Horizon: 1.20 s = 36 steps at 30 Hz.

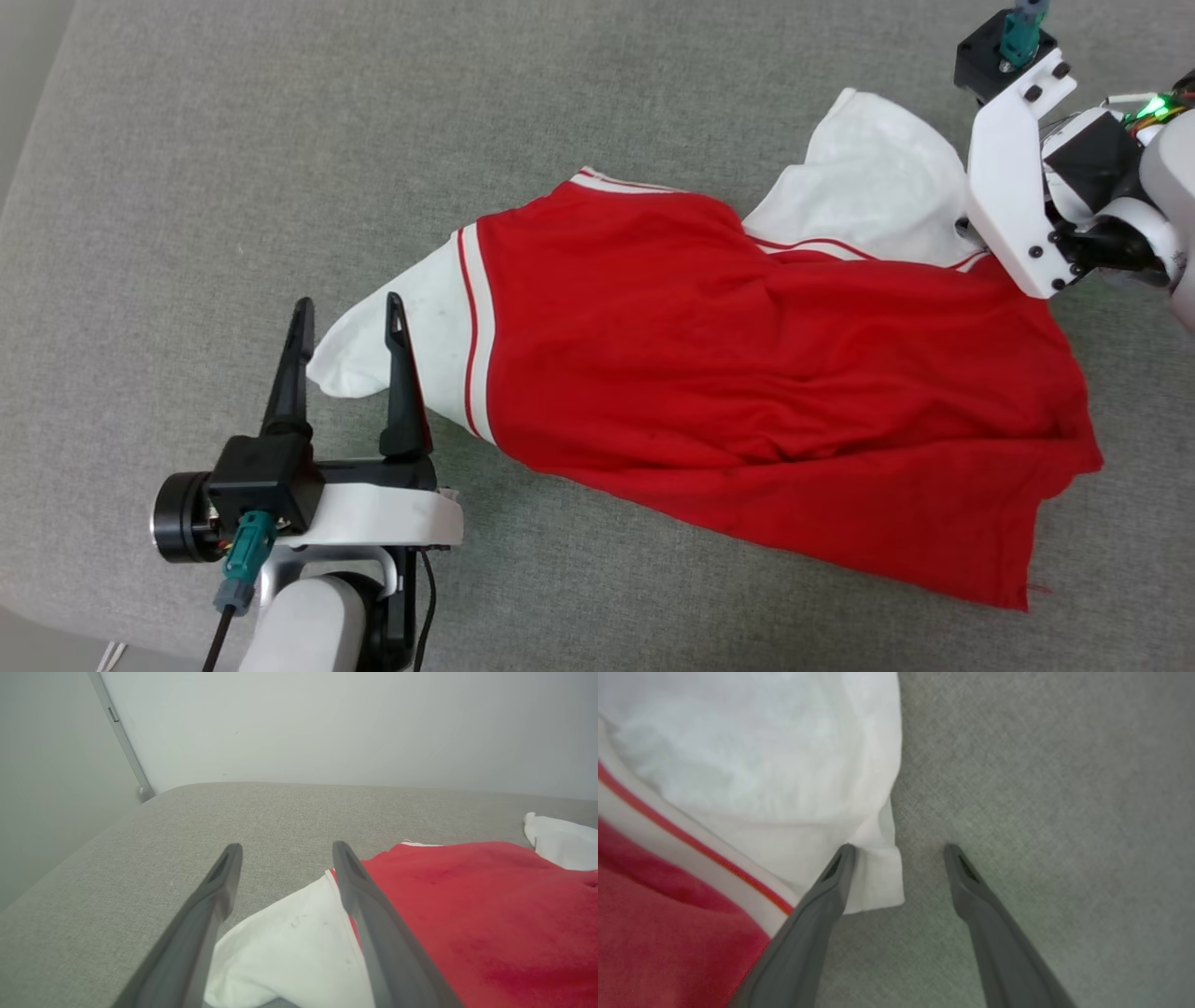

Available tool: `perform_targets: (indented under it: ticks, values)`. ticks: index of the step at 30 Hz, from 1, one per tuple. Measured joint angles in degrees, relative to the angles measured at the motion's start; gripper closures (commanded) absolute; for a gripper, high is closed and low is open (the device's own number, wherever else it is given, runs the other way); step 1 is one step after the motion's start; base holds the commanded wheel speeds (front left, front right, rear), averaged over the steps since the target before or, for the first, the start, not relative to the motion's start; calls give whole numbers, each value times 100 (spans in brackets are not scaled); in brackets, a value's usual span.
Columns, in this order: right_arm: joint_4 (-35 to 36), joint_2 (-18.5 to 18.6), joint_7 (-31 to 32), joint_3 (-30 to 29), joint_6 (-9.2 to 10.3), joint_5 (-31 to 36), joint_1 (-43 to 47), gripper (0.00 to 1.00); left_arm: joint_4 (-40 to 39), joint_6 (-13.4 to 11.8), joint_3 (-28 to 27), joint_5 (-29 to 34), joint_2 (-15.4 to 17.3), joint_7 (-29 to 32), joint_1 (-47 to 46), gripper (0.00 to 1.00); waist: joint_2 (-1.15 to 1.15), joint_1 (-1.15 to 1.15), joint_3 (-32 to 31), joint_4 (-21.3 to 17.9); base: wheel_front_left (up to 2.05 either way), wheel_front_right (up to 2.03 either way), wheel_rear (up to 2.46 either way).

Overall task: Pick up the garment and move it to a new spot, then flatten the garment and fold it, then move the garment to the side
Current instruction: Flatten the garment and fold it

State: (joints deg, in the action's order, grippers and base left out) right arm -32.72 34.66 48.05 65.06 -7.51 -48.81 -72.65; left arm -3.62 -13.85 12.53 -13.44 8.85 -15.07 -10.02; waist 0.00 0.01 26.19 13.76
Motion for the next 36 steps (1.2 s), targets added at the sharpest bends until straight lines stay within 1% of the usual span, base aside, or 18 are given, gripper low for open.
perform_targets:
  ticks: [3, 6, 7, 8, 9, 13, 17, 20, 24, 27, 29, 33, 36]
  values:
    - [-135, -51, 111, 203, 1, -101, -58, 0, 58, 133, -115, 110, -148, 0, -7, 0, 0, -1, 126, 80, 0, 0, 0]
    - [-257, -123, -23, 277, 1, -187, -80, 0, 105, 257, -231, 190, -246, 0, -8, 0, 0, 0, 164, 72, 0, 0, 0]
    - [-270, -140, -79, 325, 2, -196, -80, 79, 121, 296, -266, 227, -275, 0, -9, 0, 0, -1, 154, 63, 0, 0, 0]
    - [-285, -154, -192, 367, 3, -201, -75, 79, 140, 330, -314, 254, -304, 0, -9, 0, 0, -1, 136, 52, 0, 0, 0]
    - [-308, -166, -315, 391, 2, -215, -65, 100, 159, 359, -356, 279, -325, 0, -8, 0, 0, -1, 112, 38, 0, 0, 0]
    - [-312, -222, -888, 534, -2, -209, -59, 100, 214, 458, -505, 397, -378, 0, 22, 0, 0, 0, -64, -19, 0, 0, 0]
    - [-200, 40, -1544, 516, -1, -225, -240, 100, 224, 482, -711, 479, -399, 0, 218, 0, 0, 0, -329, -122, 0, 0, 0]
    - [111, 246, -1870, 480, -1, -430, -275, 100, 225, 525, -814, 517, -413, 0, 439, 0, 0, 0, -526, -258, 0, 0, 0]
    - [610, 816, -2142, 556, -1, -452, -237, 100, 200, 580, -915, 546, -436, 0, 639, 0, 0, 0, -754, -484, 0, 0, 0]
    - [1051, 1256, -2324, 578, -1, -513, 47, 100, 190, 626, -958, 586, -453, 0, 740, 0, 0, 0, -920, -626, 0, 0, 0]
    - [1274, 1535, -2465, 552, -1, -563, 373, 100, 188, 638, -995, 602, -458, 0, 805, 0, 0, 0, -1021, -713, 0, 0, 0]
    - [1574, 2113, -2806, 302, -1, -706, 1128, 100, 189, 690, -1047, 624, -485, 0, 922, 0, 0, -1, -1203, -855, 0, 0, 0]
    - [1657, 2309, -3026, 65, -1, -948, 1878, 100, 200, 730, -1061, 643, -501, 0, 992, 0, 0, -1, -1295, -933, 0, 0, 0]
